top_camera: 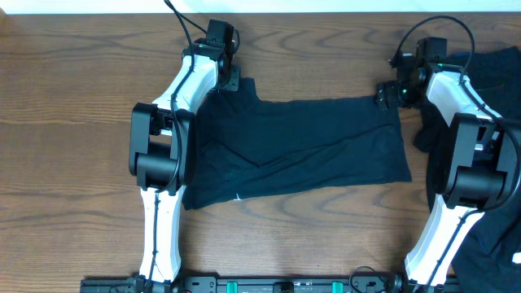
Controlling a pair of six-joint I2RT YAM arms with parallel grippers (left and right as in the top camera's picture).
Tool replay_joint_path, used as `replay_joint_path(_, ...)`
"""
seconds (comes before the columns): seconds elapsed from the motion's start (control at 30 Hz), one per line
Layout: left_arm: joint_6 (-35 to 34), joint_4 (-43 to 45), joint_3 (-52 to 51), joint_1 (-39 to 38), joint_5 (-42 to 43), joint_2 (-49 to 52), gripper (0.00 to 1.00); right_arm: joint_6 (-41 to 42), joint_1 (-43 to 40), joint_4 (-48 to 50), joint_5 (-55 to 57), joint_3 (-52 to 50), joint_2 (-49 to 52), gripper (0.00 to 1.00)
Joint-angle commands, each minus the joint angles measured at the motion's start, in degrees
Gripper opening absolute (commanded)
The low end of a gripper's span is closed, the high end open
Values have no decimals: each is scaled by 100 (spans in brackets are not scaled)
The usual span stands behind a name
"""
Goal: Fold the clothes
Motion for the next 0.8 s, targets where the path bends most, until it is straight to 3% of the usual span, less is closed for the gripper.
replay_joint_path(0.0, -26, -146, -221, 90, -92, 140, 12, -468, 70, -68, -205, -2, 76, 90)
replay_joint_path(0.2, -26, -146, -221, 90, -92, 140, 11, -595, 111, -55, -243, -2, 87, 81)
replay_joint_path(0.43, -26, -146, -221, 90, -92, 140, 11, -835, 221, -46, -66, -4, 219, 80)
replay_joint_path(0.77, -24, -188, -221, 90, -92, 140, 12, -828, 299, 160, -61, -2, 280, 46)
